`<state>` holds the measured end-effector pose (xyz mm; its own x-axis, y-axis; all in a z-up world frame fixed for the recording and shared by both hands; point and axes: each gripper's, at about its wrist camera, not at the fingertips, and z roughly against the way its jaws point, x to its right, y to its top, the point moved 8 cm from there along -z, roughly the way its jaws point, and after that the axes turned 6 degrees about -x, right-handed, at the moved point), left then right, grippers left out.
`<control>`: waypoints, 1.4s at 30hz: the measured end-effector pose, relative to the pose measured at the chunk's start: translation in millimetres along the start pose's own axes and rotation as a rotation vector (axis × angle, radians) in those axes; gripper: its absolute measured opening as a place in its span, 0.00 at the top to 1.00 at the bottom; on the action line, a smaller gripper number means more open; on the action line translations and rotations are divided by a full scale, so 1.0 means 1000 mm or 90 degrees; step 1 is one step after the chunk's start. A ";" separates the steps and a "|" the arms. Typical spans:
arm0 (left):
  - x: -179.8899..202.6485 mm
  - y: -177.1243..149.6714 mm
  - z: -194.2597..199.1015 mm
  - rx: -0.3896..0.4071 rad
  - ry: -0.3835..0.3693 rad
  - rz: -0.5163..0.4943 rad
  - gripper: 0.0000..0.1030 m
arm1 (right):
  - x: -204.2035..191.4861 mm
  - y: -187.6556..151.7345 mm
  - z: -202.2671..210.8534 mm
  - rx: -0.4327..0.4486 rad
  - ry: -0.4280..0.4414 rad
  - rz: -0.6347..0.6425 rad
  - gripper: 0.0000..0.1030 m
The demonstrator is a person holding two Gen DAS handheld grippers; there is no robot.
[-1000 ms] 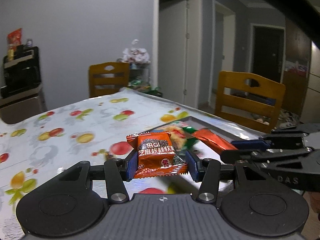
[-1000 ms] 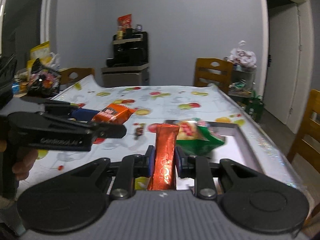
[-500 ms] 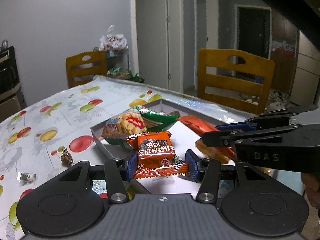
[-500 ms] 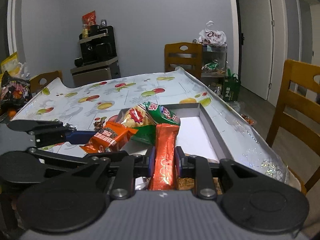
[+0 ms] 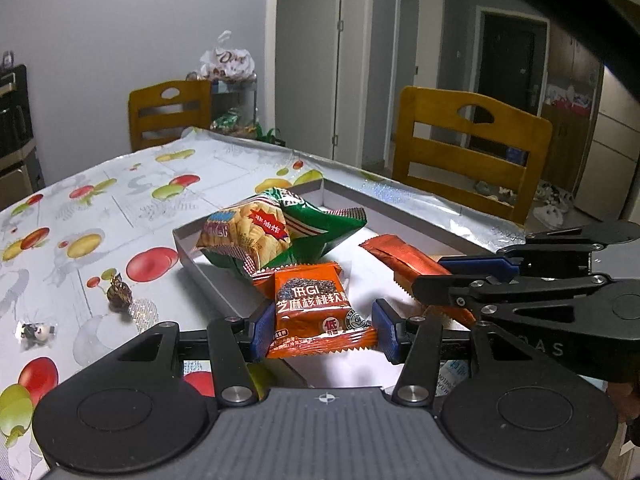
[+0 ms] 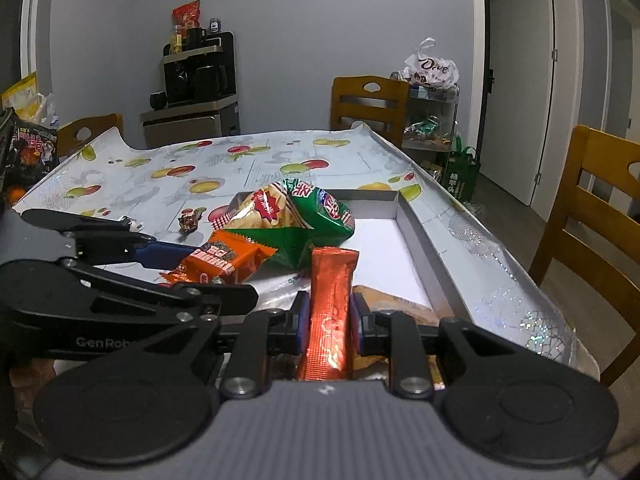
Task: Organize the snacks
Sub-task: 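Lower both snacks into the box and open both tools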
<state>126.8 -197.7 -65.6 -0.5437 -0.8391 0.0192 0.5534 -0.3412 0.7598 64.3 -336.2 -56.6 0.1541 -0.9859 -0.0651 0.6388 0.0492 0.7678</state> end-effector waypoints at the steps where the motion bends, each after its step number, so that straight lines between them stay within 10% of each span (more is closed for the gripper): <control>1: 0.000 -0.001 0.000 -0.001 0.000 -0.001 0.49 | 0.000 0.000 0.000 -0.001 0.001 -0.001 0.80; 25: 0.001 0.000 0.018 0.034 -0.007 -0.015 0.39 | 0.001 0.003 0.013 0.003 0.002 -0.033 0.70; 42: -0.087 0.010 0.073 -0.029 0.069 0.026 0.19 | -0.073 0.084 0.017 0.017 0.074 -0.002 0.62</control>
<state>133.3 -96.5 -12.2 -0.4492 -0.8931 -0.0226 0.6036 -0.3220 0.7294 93.9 -262.5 23.4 0.2389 -0.9610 -0.1396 0.6190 0.0399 0.7844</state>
